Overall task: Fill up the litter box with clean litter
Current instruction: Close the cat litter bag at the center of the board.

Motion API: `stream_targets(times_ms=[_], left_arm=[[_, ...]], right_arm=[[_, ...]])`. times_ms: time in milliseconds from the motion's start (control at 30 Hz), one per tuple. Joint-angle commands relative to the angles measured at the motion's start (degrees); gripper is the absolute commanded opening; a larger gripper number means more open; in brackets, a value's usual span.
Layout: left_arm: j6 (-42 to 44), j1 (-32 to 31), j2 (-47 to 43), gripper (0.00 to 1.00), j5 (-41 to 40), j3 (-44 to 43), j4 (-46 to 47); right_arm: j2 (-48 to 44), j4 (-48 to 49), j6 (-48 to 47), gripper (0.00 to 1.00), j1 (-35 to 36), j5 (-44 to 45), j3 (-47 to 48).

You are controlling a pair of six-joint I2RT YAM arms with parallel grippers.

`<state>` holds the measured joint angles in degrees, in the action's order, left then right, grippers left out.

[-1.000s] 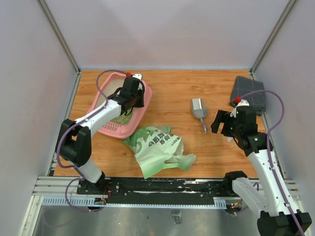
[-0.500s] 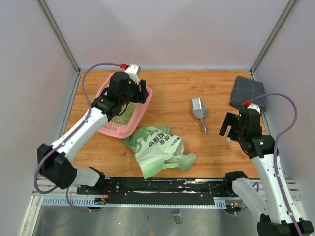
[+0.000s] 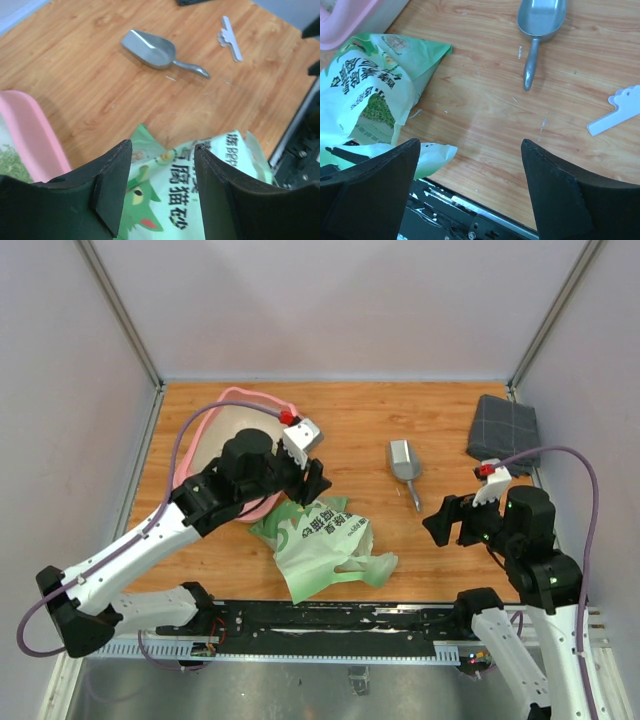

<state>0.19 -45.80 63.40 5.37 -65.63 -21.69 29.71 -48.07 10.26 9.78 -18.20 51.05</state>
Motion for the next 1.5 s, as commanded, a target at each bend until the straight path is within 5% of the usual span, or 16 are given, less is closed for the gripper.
stream_targets(times_ms=[0,400,700,933,1133,1233,1467], left_arm=[[-0.5,-6.5,-2.5,0.57,-2.7,1.3,-2.8],[0.4,-26.0,-4.3,0.59,-14.0,-2.2,-14.8],[-13.5,-23.2,-10.4,0.72,-32.4,-6.2,-16.6],[-13.2,-13.0,-10.7,0.72,-23.7,-4.7,-18.7],[-10.8,-12.7,-11.3,0.69,-11.4,-2.9,-15.2],[-14.1,-12.7,-12.0,0.70,-14.9,-4.8,-17.8],[-21.6,-12.7,-13.8,0.70,-21.6,-9.7,-19.5]], right_arm=[[-1.2,0.0,-1.8,0.83,1.3,-5.5,-0.6],[3.0,1.7,-0.7,0.79,6.7,-9.9,-2.2],[8.5,13.4,-0.7,0.82,32.5,9.5,-3.5],[8.7,27.9,-12.2,0.85,44.8,9.1,-5.6],[18.5,20.6,-12.2,0.84,48.5,11.4,2.0],[18.5,19.3,-20.1,0.85,56.9,11.5,0.7],[15.2,31.9,-34.6,0.91,74.5,32.3,-8.0]])
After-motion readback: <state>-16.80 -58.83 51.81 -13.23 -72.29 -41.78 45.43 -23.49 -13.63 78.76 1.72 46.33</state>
